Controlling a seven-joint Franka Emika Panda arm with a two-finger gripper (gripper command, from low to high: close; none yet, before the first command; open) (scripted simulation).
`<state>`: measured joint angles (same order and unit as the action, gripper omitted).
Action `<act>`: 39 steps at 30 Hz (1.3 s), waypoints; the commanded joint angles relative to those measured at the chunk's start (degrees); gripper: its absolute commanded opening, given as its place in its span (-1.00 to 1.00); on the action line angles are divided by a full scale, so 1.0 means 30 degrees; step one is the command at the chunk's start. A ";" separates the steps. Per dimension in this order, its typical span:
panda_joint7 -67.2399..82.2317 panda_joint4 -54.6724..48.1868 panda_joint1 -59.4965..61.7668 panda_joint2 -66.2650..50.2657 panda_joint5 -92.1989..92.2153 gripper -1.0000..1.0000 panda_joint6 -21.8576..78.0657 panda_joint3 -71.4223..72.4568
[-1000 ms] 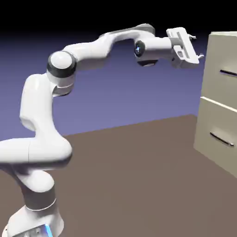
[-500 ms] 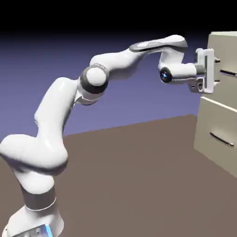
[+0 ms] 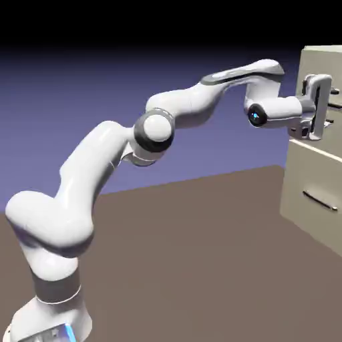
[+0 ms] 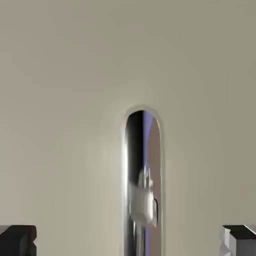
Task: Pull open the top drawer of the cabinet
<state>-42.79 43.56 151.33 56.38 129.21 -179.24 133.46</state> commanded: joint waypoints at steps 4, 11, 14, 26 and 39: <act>-0.3323 -0.0897 0.0412 0.0867 -0.2724 0.00 -0.0034 -0.0245; -0.9138 -0.2465 0.1132 0.2385 -0.7491 0.00 -0.0092 -0.0674; -1.1629 -0.3138 0.1441 0.3036 -0.9533 0.00 -0.0118 -0.0858; -1.4669 -0.4000 0.1851 0.3779 -1.2669 -1.00 -0.0450 -0.0296; -0.3873 -0.1944 0.0956 0.1129 -0.4986 -1.00 -0.1150 0.2221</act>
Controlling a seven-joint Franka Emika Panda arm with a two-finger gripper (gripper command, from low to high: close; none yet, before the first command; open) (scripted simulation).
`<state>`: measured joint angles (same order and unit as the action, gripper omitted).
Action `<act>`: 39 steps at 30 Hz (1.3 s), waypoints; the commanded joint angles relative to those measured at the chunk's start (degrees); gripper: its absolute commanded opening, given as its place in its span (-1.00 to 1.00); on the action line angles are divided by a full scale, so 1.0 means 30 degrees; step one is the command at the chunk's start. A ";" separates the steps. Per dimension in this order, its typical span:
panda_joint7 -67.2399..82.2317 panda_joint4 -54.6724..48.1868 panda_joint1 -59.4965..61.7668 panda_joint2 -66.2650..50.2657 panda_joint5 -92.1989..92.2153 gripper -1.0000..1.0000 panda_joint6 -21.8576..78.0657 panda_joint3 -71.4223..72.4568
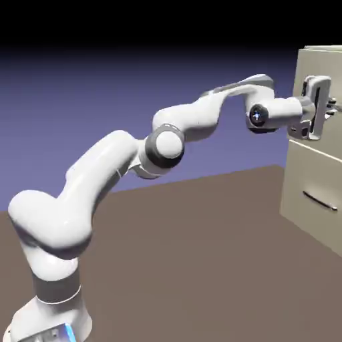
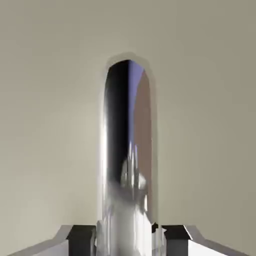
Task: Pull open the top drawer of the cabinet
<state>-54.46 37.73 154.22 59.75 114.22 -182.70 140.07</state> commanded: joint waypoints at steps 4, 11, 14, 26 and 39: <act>0.3139 0.0796 -0.0552 -0.0651 0.3330 -1.00 0.0224 -0.0589; 0.7615 0.3721 -0.2641 -0.1905 0.9143 -1.00 0.1432 -0.3334; 0.9178 0.5796 -0.4103 -0.2598 1.1245 -1.00 0.2269 -0.4878; 1.3452 1.4100 -1.0481 -0.5491 1.5423 -1.00 0.5102 -0.9808; 1.6595 2.2126 -1.9309 -0.7923 1.7170 -1.00 0.7022 -1.6469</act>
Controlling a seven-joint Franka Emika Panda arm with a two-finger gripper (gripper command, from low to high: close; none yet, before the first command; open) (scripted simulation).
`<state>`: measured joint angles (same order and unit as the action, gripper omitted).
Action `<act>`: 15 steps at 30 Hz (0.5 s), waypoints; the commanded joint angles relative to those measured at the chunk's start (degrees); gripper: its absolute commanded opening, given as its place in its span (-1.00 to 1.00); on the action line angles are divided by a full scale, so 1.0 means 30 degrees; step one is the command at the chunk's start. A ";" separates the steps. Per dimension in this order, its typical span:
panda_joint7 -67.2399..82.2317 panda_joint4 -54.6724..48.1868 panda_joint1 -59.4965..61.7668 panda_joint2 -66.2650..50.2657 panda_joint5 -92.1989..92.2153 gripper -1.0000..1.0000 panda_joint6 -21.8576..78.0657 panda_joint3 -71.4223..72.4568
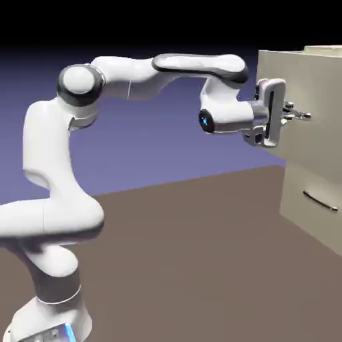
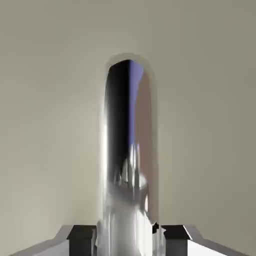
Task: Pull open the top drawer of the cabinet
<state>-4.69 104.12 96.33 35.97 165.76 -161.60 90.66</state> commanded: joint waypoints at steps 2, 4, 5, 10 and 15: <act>0.0186 0.0995 -0.1396 -0.0078 0.0062 -1.00 0.0170 -0.1133; 0.0274 0.1968 -0.2780 -0.0068 0.0080 -1.00 0.0334 -0.2286; 0.0299 0.2448 -0.3472 -0.0036 0.0081 -1.00 0.0409 -0.2865; 0.0496 0.4768 -0.6932 0.0236 0.0081 -1.00 0.0664 -0.5732; 0.0657 0.6876 -1.0170 0.0765 0.0025 -1.00 0.0732 -0.8380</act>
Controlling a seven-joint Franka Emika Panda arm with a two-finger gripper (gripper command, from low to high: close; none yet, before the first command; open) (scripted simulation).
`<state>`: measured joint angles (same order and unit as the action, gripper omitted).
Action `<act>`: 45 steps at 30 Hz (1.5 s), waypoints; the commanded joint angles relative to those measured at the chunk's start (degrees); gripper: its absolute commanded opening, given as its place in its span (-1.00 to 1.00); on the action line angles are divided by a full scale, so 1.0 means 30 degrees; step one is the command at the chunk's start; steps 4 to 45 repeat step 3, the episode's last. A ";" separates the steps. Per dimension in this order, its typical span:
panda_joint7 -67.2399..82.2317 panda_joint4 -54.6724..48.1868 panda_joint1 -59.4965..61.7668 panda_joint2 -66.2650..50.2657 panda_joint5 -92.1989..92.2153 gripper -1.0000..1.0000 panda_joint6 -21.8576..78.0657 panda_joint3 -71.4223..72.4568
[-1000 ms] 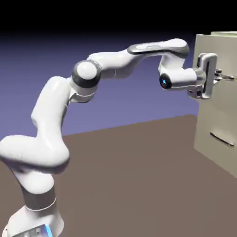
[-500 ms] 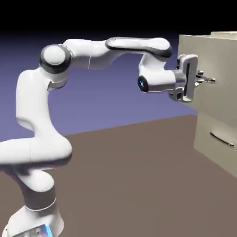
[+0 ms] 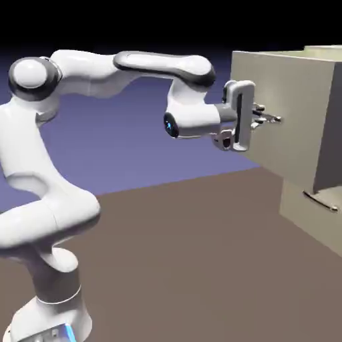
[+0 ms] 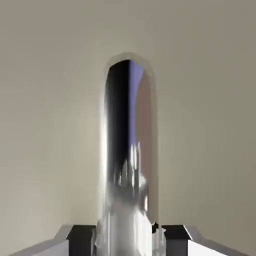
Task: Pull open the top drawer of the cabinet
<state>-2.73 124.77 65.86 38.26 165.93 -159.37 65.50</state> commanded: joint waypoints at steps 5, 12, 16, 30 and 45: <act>-0.0148 0.0509 -0.0705 0.0307 -0.0148 1.00 -0.0026 -0.0543; -0.0148 0.0509 -0.0705 0.0307 -0.0148 1.00 -0.0026 -0.0543; -0.0148 0.0509 -0.0705 0.0307 -0.0148 1.00 -0.0026 -0.0543; -0.0148 0.0509 -0.0705 0.0307 -0.0148 1.00 -0.0026 -0.0543; -0.0148 0.0509 -0.0705 0.0307 -0.0148 1.00 -0.0026 -0.0543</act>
